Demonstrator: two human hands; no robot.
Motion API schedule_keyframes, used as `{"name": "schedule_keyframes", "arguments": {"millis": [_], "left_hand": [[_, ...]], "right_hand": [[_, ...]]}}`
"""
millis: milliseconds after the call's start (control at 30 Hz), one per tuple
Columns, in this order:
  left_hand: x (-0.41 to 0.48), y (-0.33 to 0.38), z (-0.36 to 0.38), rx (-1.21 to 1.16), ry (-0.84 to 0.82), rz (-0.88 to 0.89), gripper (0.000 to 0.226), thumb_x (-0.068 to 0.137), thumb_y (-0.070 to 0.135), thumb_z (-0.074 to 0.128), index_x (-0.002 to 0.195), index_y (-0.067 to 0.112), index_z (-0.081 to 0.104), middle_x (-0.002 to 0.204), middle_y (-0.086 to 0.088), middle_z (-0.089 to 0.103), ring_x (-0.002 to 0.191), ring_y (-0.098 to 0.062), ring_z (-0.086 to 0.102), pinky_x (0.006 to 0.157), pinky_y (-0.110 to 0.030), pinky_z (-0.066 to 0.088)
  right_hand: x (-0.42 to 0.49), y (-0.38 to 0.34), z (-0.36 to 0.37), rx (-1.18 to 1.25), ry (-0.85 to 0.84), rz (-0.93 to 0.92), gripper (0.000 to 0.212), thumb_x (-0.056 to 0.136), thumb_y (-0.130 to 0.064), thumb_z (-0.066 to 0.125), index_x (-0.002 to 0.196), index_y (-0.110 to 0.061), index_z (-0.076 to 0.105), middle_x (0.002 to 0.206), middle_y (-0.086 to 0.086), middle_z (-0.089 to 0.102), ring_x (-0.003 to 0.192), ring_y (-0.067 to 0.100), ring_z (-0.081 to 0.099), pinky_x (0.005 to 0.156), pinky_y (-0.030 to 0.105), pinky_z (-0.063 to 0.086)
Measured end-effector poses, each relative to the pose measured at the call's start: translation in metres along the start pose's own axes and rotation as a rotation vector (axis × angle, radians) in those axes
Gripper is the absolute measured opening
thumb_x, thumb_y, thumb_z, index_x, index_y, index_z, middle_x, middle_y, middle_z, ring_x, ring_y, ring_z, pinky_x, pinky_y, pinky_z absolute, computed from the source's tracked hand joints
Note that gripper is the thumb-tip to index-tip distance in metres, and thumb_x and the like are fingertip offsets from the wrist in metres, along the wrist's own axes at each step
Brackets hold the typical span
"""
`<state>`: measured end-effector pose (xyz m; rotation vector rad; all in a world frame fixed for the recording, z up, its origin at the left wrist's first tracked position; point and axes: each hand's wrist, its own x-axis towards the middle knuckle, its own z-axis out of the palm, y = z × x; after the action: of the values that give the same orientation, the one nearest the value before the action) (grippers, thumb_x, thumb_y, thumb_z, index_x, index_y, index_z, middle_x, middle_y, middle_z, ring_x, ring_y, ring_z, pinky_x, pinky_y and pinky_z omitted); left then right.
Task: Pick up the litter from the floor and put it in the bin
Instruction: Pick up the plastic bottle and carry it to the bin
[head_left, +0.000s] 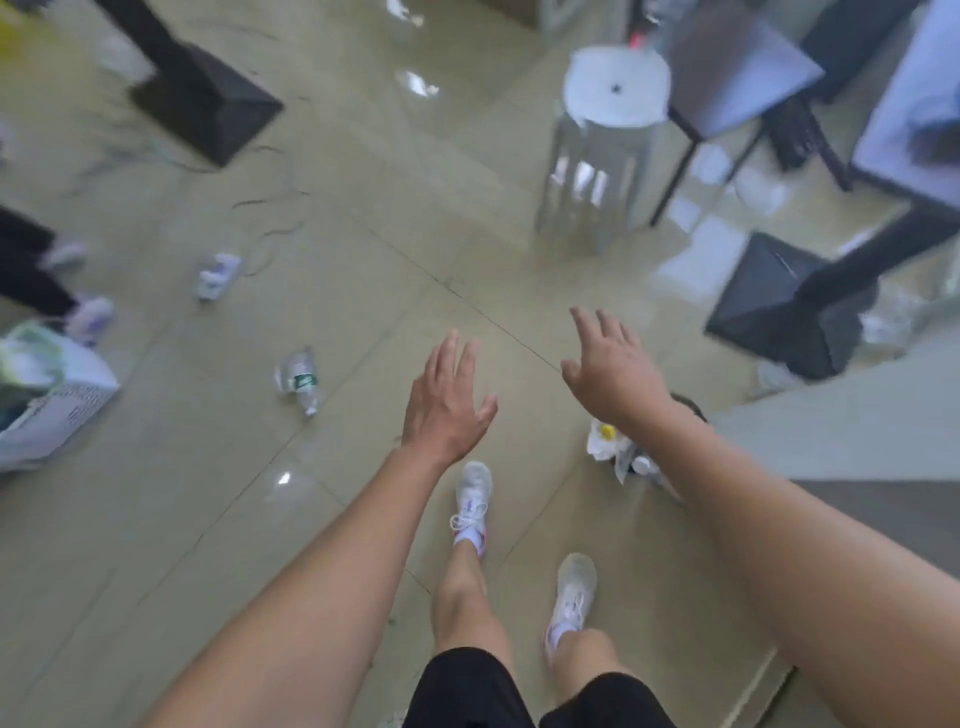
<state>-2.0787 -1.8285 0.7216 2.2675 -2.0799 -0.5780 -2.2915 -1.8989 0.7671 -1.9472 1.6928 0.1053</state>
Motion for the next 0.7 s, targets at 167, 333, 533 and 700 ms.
{"name": "schedule_keyframes", "arguments": {"millis": [167, 333, 533, 700], "left_hand": [[-0.11, -0.073, -0.06, -0.097, 0.126, -0.339, 0.082, 0.096, 0.048, 0.053, 0.163, 0.015, 0.019, 0.172, -0.013, 0.005, 0.157, -0.031, 0.013, 0.12, -0.044, 0.03], [-0.197, -0.146, -0.098, -0.147, 0.264, -0.58, 0.084, 0.095, 0.049, 0.054, 0.163, 0.014, 0.02, 0.171, -0.014, 0.007, 0.156, -0.03, 0.016, 0.118, -0.045, 0.032], [-0.247, -0.24, -0.098, -0.227, 0.292, -0.764, 0.086, 0.095, 0.052, 0.054, 0.163, 0.015, 0.017, 0.172, -0.011, 0.001, 0.157, -0.029, 0.015, 0.118, -0.045, 0.033], [-0.247, -0.325, -0.088, -0.292, 0.243, -0.779, 0.087, 0.096, 0.054, 0.053, 0.164, 0.017, 0.013, 0.173, -0.008, -0.004, 0.156, -0.029, 0.015, 0.116, -0.046, 0.033]], "right_hand": [[-0.047, -0.124, -0.006, -0.141, -0.061, -0.311, 0.073, 0.1, -0.032, 0.052, 0.162, -0.021, 0.015, 0.166, 0.013, 0.02, 0.148, 0.035, 0.023, 0.117, 0.047, 0.033], [-0.08, -0.237, 0.013, -0.257, -0.144, -0.525, 0.075, 0.101, -0.033, 0.053, 0.163, -0.021, 0.013, 0.168, 0.012, 0.016, 0.151, 0.036, 0.017, 0.116, 0.049, 0.034], [-0.093, -0.344, 0.066, -0.377, -0.236, -0.674, 0.075, 0.098, -0.031, 0.054, 0.162, -0.02, 0.016, 0.165, 0.014, 0.021, 0.147, 0.037, 0.025, 0.111, 0.048, 0.037], [-0.068, -0.411, 0.122, -0.458, -0.303, -0.678, 0.074, 0.095, -0.027, 0.058, 0.159, -0.02, 0.021, 0.156, 0.012, 0.03, 0.14, 0.037, 0.033, 0.105, 0.048, 0.041]]}}
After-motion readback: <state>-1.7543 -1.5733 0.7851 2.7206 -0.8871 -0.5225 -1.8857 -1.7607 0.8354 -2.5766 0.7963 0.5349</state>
